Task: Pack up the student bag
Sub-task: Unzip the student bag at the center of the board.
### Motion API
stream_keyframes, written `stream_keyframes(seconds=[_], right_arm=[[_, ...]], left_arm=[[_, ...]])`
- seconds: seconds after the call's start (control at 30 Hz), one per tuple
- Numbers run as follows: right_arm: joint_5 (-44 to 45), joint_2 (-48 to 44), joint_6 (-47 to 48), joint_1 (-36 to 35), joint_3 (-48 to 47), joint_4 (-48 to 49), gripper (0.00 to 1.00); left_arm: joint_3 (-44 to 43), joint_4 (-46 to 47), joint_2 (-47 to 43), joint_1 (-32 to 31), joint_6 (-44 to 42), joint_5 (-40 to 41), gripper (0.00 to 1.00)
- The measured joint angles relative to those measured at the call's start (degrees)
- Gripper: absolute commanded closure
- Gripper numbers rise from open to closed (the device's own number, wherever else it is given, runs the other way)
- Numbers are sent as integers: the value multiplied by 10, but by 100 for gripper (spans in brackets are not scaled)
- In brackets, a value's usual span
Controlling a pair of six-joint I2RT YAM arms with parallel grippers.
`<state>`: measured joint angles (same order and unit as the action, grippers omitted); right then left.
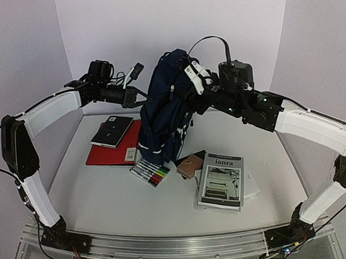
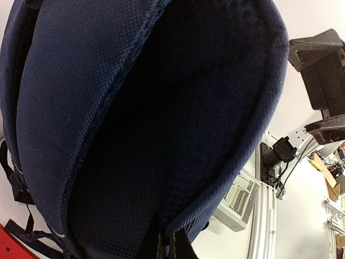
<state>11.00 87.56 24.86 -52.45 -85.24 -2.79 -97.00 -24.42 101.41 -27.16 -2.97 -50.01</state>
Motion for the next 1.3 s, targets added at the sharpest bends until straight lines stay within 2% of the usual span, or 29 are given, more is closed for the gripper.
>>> stream_keyframes(seconds=[0.3, 0.63, 0.87, 1.3], right_arm=[[132, 45, 214, -18, 39, 103, 34], [184, 76, 354, -29, 63, 221, 33], [182, 78, 360, -43, 63, 234, 35], [126, 59, 310, -74, 62, 228, 36]], left_arm=[[7, 7, -2, 0, 3, -9, 100], [7, 9, -2, 1, 5, -11, 100], [7, 9, -2, 1, 11, -12, 100], [7, 9, -2, 2, 14, -14, 100]])
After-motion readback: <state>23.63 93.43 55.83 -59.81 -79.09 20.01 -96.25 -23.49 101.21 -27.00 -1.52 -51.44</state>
